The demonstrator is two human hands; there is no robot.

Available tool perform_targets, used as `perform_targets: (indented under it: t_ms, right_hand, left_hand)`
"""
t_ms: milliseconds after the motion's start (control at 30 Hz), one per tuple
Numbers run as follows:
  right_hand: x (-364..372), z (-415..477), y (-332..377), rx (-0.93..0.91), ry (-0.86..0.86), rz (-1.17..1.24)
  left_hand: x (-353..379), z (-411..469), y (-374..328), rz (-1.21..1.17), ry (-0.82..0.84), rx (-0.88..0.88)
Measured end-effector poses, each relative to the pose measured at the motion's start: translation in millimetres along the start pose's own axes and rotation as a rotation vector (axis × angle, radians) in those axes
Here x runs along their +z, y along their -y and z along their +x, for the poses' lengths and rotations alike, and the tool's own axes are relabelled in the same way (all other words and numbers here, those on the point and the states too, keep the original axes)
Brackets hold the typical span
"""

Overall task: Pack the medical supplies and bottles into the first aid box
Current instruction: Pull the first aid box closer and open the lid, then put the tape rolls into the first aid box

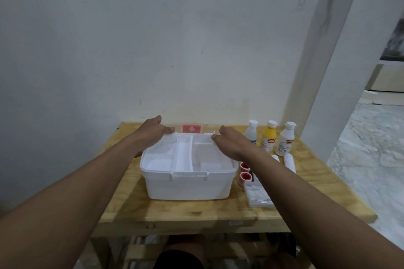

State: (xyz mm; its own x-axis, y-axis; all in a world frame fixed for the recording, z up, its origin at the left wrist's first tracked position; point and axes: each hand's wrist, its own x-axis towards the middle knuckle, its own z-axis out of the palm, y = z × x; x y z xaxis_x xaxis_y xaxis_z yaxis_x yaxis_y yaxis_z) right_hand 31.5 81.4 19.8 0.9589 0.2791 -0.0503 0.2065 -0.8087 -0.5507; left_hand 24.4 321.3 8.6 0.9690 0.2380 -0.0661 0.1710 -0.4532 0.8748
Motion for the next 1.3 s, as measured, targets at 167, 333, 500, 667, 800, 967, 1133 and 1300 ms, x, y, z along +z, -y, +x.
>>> perform_targets:
  t_ms: [167,333,500,667,800,967,1133,1300]
  right_hand:
    - [-3,-3,4,0.003,0.014,0.003]
    - [-10,-15,9,-0.03,0.042,-0.062]
    - [-9,-33,10,-0.065,0.053,-0.128]
    - [-6,-40,12,-0.065,0.034,-0.116]
    - [-8,-41,10,-0.048,0.03,-0.094]
    - [-20,-52,12,-0.084,-0.027,-0.064]
    - [-38,-76,2,-0.122,-0.09,-0.119]
    - [-35,-111,-24,-0.082,-0.108,-0.221]
  left_hand:
    - [-3,-4,-4,0.006,0.009,0.012]
    - [-4,-39,-7,0.245,-0.009,0.102]
    - [3,-77,0,0.461,0.067,0.081]
    - [5,-76,-1,0.488,0.043,0.086]
    - [8,-66,1,0.527,0.032,0.1]
    - [8,-63,-3,0.515,-0.097,0.177]
    - [27,-97,-17,0.672,-0.36,0.324]
    - [65,-132,-9,0.909,-0.288,0.344]
